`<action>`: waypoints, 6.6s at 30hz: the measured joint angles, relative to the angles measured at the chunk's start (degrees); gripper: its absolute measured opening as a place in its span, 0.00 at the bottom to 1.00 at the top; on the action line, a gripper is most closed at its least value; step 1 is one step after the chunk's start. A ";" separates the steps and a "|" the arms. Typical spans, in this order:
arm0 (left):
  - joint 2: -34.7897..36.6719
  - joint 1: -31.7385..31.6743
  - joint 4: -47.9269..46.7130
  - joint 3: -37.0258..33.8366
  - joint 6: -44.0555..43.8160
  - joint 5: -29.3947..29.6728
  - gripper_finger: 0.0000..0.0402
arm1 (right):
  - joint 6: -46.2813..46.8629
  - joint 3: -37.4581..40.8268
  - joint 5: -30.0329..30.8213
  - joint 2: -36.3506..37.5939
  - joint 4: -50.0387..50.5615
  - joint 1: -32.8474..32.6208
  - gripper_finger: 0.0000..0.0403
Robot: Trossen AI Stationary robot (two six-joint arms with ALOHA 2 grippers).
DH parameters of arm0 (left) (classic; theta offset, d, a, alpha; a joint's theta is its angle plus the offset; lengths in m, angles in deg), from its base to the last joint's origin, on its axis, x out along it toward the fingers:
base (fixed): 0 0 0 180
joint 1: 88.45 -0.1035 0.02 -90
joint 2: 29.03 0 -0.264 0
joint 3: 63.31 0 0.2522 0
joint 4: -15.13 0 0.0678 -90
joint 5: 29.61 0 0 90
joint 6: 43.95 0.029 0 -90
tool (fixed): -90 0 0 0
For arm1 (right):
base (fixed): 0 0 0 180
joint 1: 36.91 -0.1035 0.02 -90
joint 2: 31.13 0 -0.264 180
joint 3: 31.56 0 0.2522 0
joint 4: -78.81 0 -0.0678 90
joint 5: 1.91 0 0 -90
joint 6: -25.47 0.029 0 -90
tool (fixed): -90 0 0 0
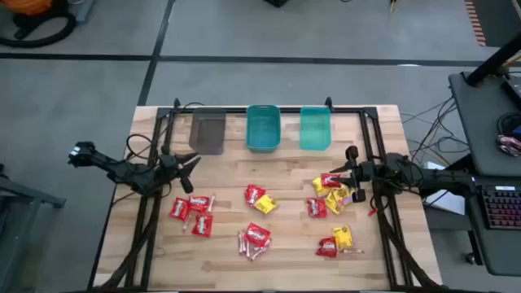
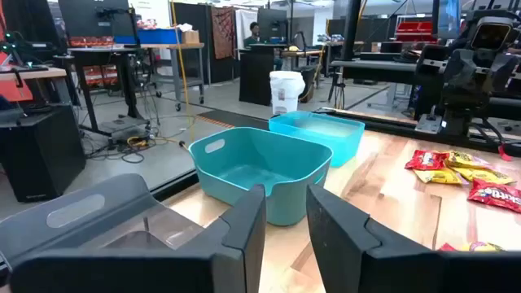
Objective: Sort candy
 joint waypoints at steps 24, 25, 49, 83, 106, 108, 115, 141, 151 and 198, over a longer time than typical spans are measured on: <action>0.00 -0.01 0.00 -0.01 0.02 -0.02 0.19 | 0.00 0.00 0.02 0.02 0.00 -0.01 0.23; 0.00 0.00 0.00 -0.02 0.02 0.00 0.19 | 0.00 0.02 0.02 0.02 -0.02 -0.02 0.23; 0.00 -0.01 0.00 0.00 0.02 -0.02 0.19 | 0.00 0.02 0.00 0.00 -0.02 -0.02 0.23; -24.42 0.07 28.66 2.54 -34.04 -30.29 0.19 | 43.96 0.02 31.37 -0.44 -2.64 0.00 0.23; -60.70 0.49 -36.89 34.05 -67.11 -42.32 0.19 | 47.47 0.02 31.28 -0.44 -2.64 0.00 0.25; -63.14 0.73 -39.70 36.90 -67.14 -44.19 0.20 | 47.80 0.02 31.28 -0.44 -2.64 0.00 0.27; -69.56 3.34 -53.13 44.11 -66.04 -47.39 0.32 | 50.45 0.02 31.01 -0.44 -2.42 0.00 0.31; -84.45 1.78 -45.08 45.83 -64.14 -39.27 0.44 | 51.09 0.02 28.24 -1.62 -1.01 -0.01 0.33; -87.25 -0.04 -43.06 45.75 -62.12 -39.27 0.39 | 50.93 0.02 27.94 -1.62 -0.94 -0.02 0.33; -69.32 -26.61 -43.23 59.00 -12.22 -44.25 0.00 | 43.93 0.01 27.78 -2.05 -1.64 -0.02 0.33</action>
